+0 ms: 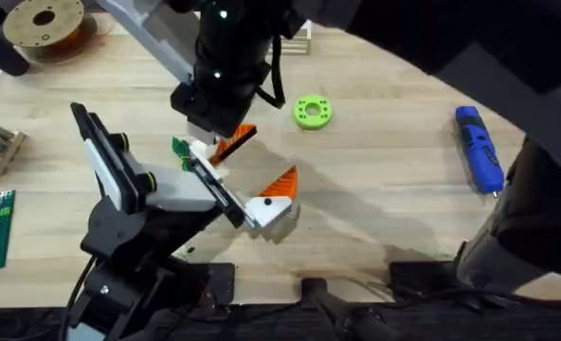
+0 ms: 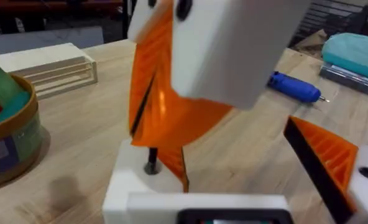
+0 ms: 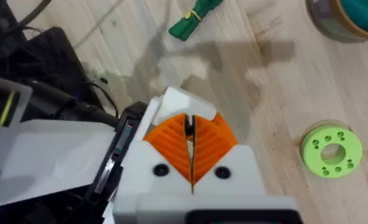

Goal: Pick up the gripper from the table and insert it into the empty holder that is missing its gripper. Then pick up a screw, insert it into the mounting hole, and use the screwdriver to tighten it. Finally, clean up the table by picking up the vegetable and placing it into the bucket.

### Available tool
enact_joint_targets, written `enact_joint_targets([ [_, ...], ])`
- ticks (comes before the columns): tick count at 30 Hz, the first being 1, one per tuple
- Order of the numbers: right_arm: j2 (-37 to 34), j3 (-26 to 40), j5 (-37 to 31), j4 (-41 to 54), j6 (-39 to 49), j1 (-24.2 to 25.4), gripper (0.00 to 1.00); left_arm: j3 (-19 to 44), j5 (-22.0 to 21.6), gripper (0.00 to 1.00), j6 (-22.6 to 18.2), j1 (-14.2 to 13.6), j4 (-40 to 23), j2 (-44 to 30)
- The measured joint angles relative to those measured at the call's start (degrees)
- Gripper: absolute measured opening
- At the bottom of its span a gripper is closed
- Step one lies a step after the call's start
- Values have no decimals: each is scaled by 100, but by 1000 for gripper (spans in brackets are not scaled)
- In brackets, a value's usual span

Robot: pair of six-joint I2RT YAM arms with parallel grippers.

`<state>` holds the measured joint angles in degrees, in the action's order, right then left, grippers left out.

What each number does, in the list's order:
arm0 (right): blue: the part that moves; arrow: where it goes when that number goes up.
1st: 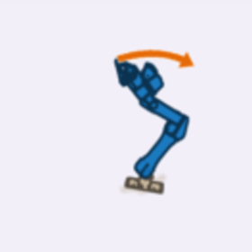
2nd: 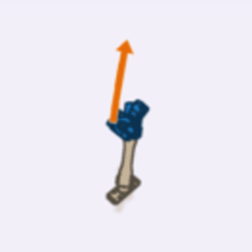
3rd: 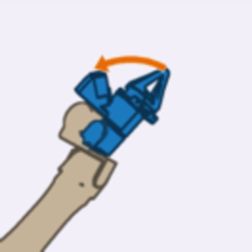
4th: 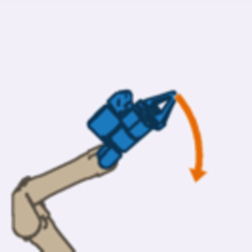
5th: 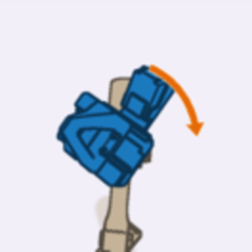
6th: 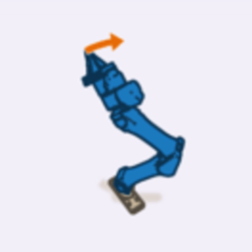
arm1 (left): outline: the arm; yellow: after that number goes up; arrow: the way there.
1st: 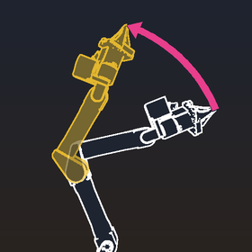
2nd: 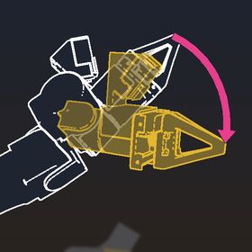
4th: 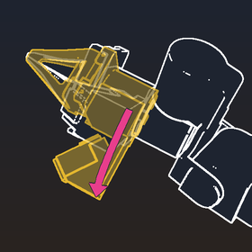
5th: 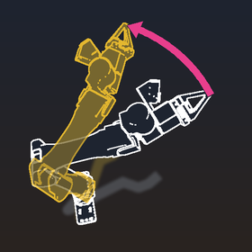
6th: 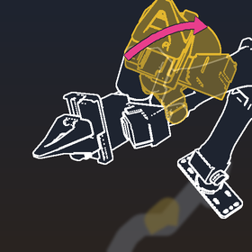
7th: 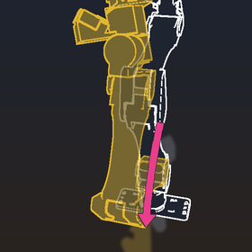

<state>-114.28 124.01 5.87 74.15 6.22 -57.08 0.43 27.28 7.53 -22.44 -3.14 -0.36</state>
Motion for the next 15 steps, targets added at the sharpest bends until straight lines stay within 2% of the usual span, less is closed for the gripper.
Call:
enact_joint_targets([
  [15, -98, 2, 165, -83, 0, 4, 7, 0, -2, 987, 26, 0, -4, 0],
])
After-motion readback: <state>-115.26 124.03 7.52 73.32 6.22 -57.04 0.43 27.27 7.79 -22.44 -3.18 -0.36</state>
